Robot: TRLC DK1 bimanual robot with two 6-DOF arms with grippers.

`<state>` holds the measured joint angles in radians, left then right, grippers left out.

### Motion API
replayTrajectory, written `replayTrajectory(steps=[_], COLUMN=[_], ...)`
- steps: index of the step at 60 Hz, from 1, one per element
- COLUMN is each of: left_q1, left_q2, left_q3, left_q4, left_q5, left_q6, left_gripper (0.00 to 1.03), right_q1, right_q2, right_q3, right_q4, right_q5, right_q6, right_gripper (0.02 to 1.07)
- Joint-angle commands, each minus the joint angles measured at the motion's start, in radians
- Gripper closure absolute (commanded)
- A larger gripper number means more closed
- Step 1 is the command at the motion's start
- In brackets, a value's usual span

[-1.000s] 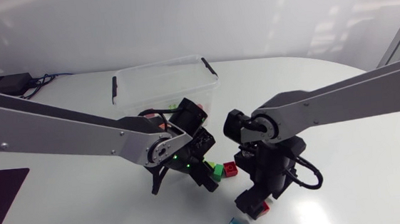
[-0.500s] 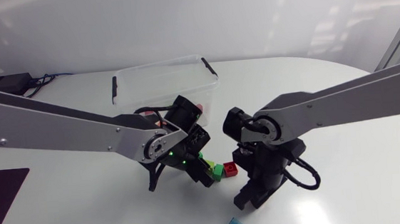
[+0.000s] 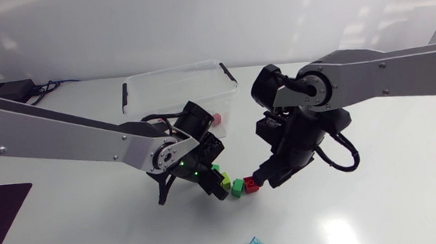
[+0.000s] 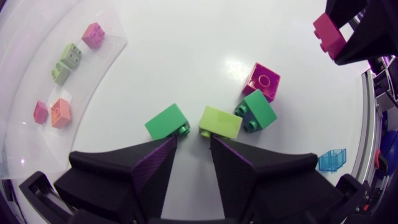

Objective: Place the duplo bricks in the container

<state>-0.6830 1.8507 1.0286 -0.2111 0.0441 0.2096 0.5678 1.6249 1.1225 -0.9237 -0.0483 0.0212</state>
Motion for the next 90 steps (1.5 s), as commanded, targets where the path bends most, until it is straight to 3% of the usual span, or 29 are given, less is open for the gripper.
replayTrajectory(steps=[1, 8, 14, 15, 19, 34, 40, 52, 70, 90], left_q1=[0.034, 0.039, 0.051, 0.051, 0.046, 0.042, 0.042, 0.026, 0.037, 0.053], left_q2=[0.007, -0.041, -0.044, -0.044, -0.044, 0.035, 0.059, 0.11, 0.061, -0.171], left_q3=[0.028, 0.011, 0.01, 0.011, 0.016, 0.059, 0.087, 0.102, 0.07, -0.021], left_q4=[-0.008, -0.007, -0.008, -0.008, -0.008, -0.008, -0.008, -0.013, -0.083, -0.139], left_q5=[-0.001, -0.003, -0.006, -0.006, -0.006, -0.036, -0.047, -0.061, -0.059, -0.058], left_q6=[0.014, 0.027, 0.027, 0.022, 0.017, 0.011, -0.003, -0.016, -0.012, 0.008], left_gripper=[0.63, 0.62, 0.3, 0.2, 0.09, 0.06, 0.15, 0.65, 0.71, 0.71], right_q1=[-0.003, 0.003, 0.004, 0.004, 0.006, 0.01, 0.006, 0.004, -0.026, -0.017], right_q2=[-0.005, -0.003, 0.0, 0.001, 0.004, -0.002, -0.005, -0.023, -0.016, 0.101], right_q3=[0.014, 0.007, -0.001, -0.001, 0.003, -0.003, -0.004, 0.043, 0.22, 0.461], right_q4=[-0.02, -0.018, -0.01, -0.01, -0.009, -0.007, -0.004, -0.02, -0.029, 0.056], right_q5=[0.005, 0.005, 0.005, 0.005, 0.004, 0.002, 0.002, 0.002, -0.013, -0.041], right_q6=[-0.012, -0.009, -0.009, -0.007, -0.006, 0.0, 0.0, 0.0, 0.01, 0.1], right_gripper=[0.85, 0.85, 0.85, 0.85, 0.85, 0.85, 0.85, 0.85, 0.85, 0.85])
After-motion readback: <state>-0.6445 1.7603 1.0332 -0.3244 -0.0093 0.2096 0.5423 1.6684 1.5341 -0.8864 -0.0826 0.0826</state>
